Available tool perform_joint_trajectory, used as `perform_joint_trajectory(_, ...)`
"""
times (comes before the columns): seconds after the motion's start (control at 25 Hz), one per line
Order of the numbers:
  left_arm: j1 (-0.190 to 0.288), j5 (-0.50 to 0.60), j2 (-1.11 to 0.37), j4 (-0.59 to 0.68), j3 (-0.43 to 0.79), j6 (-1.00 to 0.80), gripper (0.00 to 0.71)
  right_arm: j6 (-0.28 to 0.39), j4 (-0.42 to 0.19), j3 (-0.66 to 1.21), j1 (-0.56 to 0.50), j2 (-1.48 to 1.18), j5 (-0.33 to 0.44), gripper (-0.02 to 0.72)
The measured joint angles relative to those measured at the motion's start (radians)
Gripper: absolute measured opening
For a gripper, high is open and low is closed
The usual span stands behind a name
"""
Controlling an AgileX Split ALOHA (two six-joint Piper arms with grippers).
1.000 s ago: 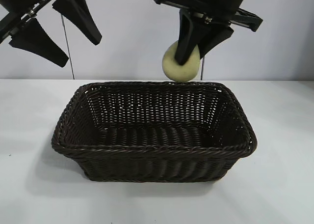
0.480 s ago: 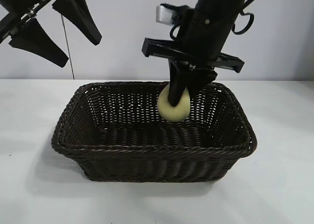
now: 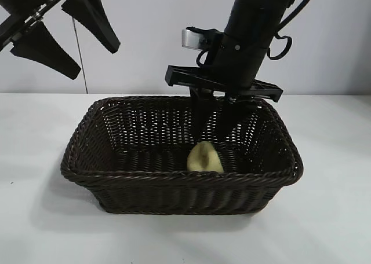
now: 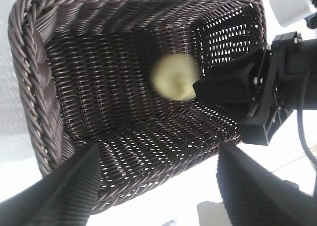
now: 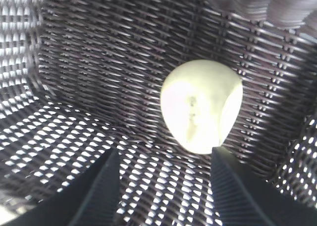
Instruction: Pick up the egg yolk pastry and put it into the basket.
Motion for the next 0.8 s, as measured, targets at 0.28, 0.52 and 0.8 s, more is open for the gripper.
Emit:
perform_joint_trajectory(0.28, 0.0, 0.0, 0.0, 0.0, 0.0, 0.0, 0.488, -0.003, 0.001, -0.016, 0.0, -0.033, 0.02, 0.403)
perform_joint_trajectory(0.52, 0.0, 0.003, 0.0, 0.0, 0.0, 0.0, 0.488, -0.003, -0.001, -0.111, 0.0, -0.068, 0.086, 0.403)
perform_joint_trajectory(0.8, 0.0, 0.007, 0.0, 0.0, 0.0, 0.0, 0.488, -0.003, -0.04, -0.235, 0.0, -0.096, 0.18, 0.403)
